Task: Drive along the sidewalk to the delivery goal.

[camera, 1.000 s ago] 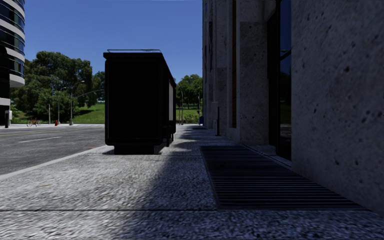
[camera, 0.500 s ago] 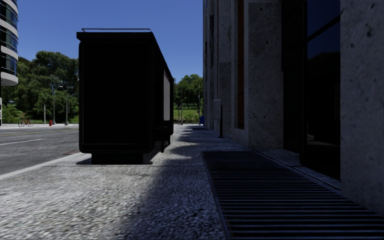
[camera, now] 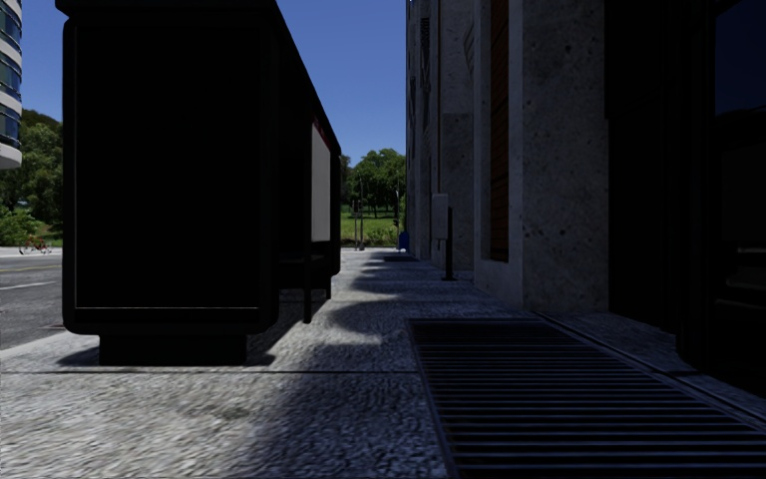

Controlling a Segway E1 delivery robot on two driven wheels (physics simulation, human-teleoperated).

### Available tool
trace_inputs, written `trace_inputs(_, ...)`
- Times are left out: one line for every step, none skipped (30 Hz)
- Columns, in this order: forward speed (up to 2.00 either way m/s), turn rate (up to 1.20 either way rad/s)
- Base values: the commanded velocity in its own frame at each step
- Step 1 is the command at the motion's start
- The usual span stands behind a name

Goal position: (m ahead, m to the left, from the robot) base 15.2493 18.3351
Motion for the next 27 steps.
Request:
trace_inputs(2.00, 0.00)
trace_inputs(2.00, 0.00)
trace_inputs(2.00, 0.00)
trace_inputs(2.00, 0.00)
trace_inputs(2.00, 0.00)
trace_inputs(2.00, 0.00)
trace_inputs(2.00, 0.00)
trace_inputs(2.00, 0.00)
trace_inputs(2.00, 0.00)
trace_inputs(2.00, 0.00)
trace_inputs(2.00, 0.00)
trace_inputs(2.00, 0.00)
trace_inputs(2.00, 0.00)
trace_inputs(2.00, 0.00)
trace_inputs(2.00, 0.00)
trace_inputs(2.00, 0.00)
trace_inputs(2.00, 0.00)
trace_inputs(2.00, 0.00)
trace_inputs(2.00, 0.00)
trace_inputs(2.00, 0.00)
trace_inputs(2.00, 0.00)
trace_inputs(2.00, 0.00)
trace_inputs(2.00, 0.00)
trace_inputs(2.00, 0.00)
trace_inputs(2.00, 0.00)
trace_inputs(2.00, 0.00)
trace_inputs(2.00, 0.00)
